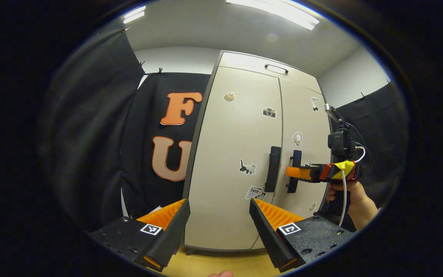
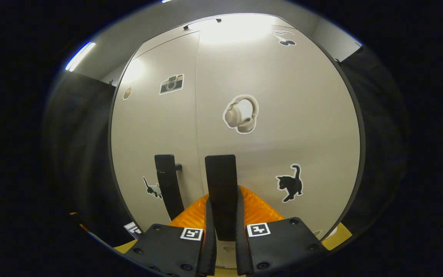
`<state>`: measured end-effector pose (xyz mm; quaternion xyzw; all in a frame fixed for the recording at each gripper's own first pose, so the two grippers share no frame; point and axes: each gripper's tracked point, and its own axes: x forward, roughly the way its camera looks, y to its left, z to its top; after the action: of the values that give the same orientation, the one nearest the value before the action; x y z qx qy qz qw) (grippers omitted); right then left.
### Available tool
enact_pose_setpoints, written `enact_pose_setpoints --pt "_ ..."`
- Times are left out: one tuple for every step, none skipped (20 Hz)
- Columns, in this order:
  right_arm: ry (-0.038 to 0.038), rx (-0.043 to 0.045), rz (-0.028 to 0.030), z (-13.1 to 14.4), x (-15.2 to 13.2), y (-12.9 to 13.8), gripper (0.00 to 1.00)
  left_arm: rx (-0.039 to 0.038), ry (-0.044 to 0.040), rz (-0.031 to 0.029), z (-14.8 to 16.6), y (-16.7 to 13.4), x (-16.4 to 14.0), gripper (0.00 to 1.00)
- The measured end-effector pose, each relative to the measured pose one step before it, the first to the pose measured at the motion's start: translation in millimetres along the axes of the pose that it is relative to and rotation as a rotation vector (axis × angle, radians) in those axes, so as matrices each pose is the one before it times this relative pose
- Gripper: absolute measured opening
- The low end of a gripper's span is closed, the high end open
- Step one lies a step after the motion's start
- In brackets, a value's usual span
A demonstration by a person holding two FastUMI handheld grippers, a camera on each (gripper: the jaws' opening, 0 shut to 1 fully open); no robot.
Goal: Open the right door of the double-door shoe cabinet with the right hand, and open the left door with the left hand.
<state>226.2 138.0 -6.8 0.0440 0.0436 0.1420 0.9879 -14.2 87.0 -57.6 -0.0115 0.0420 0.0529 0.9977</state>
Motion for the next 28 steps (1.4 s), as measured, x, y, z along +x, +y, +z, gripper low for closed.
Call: enact_pose_setpoints --pt "0.009 -0.00102 0.01862 -0.28 -7.96 0.97 0.28 0.00023 0.00119 -0.00443 0.18 -2.2 -0.42 0.95" --pt "0.00628 -0.00513 0.01594 -0.92 -10.29 0.17 0.29 0.00287 0.00066 -0.00429 -0.92 -1.75 -1.14 0.94" --pt "0.0094 -0.01034 0.01369 -1.14 -13.81 -1.72 0.29 0.00363 0.00116 -0.00421 -0.62 -3.32 -0.49 0.95" --pt "0.00774 -0.0148 0.01223 -0.8 -11.46 -1.14 0.28 0.00238 0.00205 -0.00421 0.07 -2.61 -0.66 0.94" --pt "0.00719 -0.01285 0.01354 1.7 -9.66 -0.85 0.29 0.00113 0.00298 -0.00473 -0.98 -3.76 -0.65 0.94" --pt "0.00558 -0.01018 0.01692 -0.78 -8.8 -0.5 0.29 -0.00144 0.00037 -0.0045 -1.0 -4.51 -0.42 0.94" --pt "-0.00119 -0.00222 0.01941 -0.36 -10.64 -1.3 0.29 -0.00118 0.00086 -0.0037 0.09 -4.47 -0.2 0.94" --pt "-0.00152 0.00143 0.02005 -0.5 -12.59 -1.83 0.29 -0.00126 0.00081 -0.00599 -0.9 -5.38 -1.69 0.95" --pt "0.00049 0.00243 0.01794 -1.12 -10.53 -2.39 0.29 -0.00175 -0.00127 -0.00443 0.28 -5.53 -1.65 0.94" --pt "0.00382 0.0005 0.01574 -0.16 -10.92 -2.61 0.28 -0.00385 -0.00593 -0.00093 0.96 -3.66 -0.98 0.95" --pt "0.00312 -0.00051 0.01249 -0.37 -8.58 -1.92 0.29 -0.00643 -0.00617 -0.00178 0.85 -4.2 -2.32 0.94" --pt "0.00041 0.00082 0.0107 -0.02 -7.77 -1.69 0.29 -0.00616 -0.00298 -0.00326 0.43 -4.5 -1.6 0.95" --pt "0.00193 0.00096 0.01137 -0.09 -7.47 -2.53 0.29 -0.00206 -0.00272 -0.00098 -0.03 -3.05 -1.48 0.94" --pt "0.00224 0.0031 0.01164 -0.35 -7.78 -3.02 0.29 0.00072 -0.00243 0.00198 0.05 -1.13 0.56 0.94" --pt "0.00122 0.00359 0.01304 0.31 -9.51 -3.53 0.29 0.00103 -0.00187 0.00208 -0.55 -1.37 -1.35 0.94" --pt "0.00132 0.006 0.01232 0.26 -7.99 -2.89 0.29 -0.00011 -0.00207 0.00193 -0.42 -2.63 -1.36 0.94" --pt "0.00071 0.00723 0.00938 2.01 -2.87 -0.8 0.29 -0.00126 -0.0016 0.00114 -0.22 -1.81 -0.58 0.94" --pt "0.00041 0.00502 0.00523 0.9 -3.92 -2.82 0.29 -0.00238 -0.00075 -0.00043 -0.83 -1.79 0.92 0.94" --pt "-0.00259 0.0012 0.00029 0.62 -5.49 -3.13 0.29 -0.00382 -0.00049 -0.00183 0.17 -1.77 0.95 0.94" --pt "-0.00162 -0.00367 -0.00469 0.81 -4.51 -3.34 0.29 -0.00497 -0.00043 -0.00394 -0.4 -2.77 1.58 0.94" --pt "-0.00384 -0.00653 -0.00832 0.46 -3.95 -3.85 0.28 -0.00501 -0.00032 -0.0045 -0.78 -3.22 1.01 0.94" --pt "-0.0026 -0.00839 -0.01093 0.42 -4.18 -3.95 0.28 -0.00422 -0.00124 -0.00544 -0.08 -3.16 1.49 0.94" --pt "-0.00273 -0.00732 -0.01263 -0.23 -1.59 -4.15 0.28 -0.00303 -0.0008 -0.0052 0.1 -2.96 1.14 0.94" --pt "-0.00399 -0.00626 -0.01416 0.1 -3.5 -3.34 0.28 -0.00172 0.00011 -0.00591 -1.19 -2.78 1.86 0.95" --pt "-0.00353 -0.00342 -0.01544 0.06 -1.57 -3.83 0.28 -0.00034 0.00091 -0.00728 -0.71 -3.08 1.71 0.95" --pt "-0.00544 -0.0007 -0.01652 1.03 -0.15 -3.05 0.28 -0.00063 0.00012 -0.00673 -0.07 -3.72 1.94 0.95" --pt "-0.00389 -0.0007 -0.0177 -0.62 0.52 -3.3 0.28 -0.00141 -0.00045 -0.00816 0.32 -3.29 1.31 0.95" --pt "-0.00416 -0.00228 -0.02075 -0.07 -0.8 -4.11 0.28 -0.00181 -0.00088 -0.00956 0.26 -4.31 1.7 0.95"
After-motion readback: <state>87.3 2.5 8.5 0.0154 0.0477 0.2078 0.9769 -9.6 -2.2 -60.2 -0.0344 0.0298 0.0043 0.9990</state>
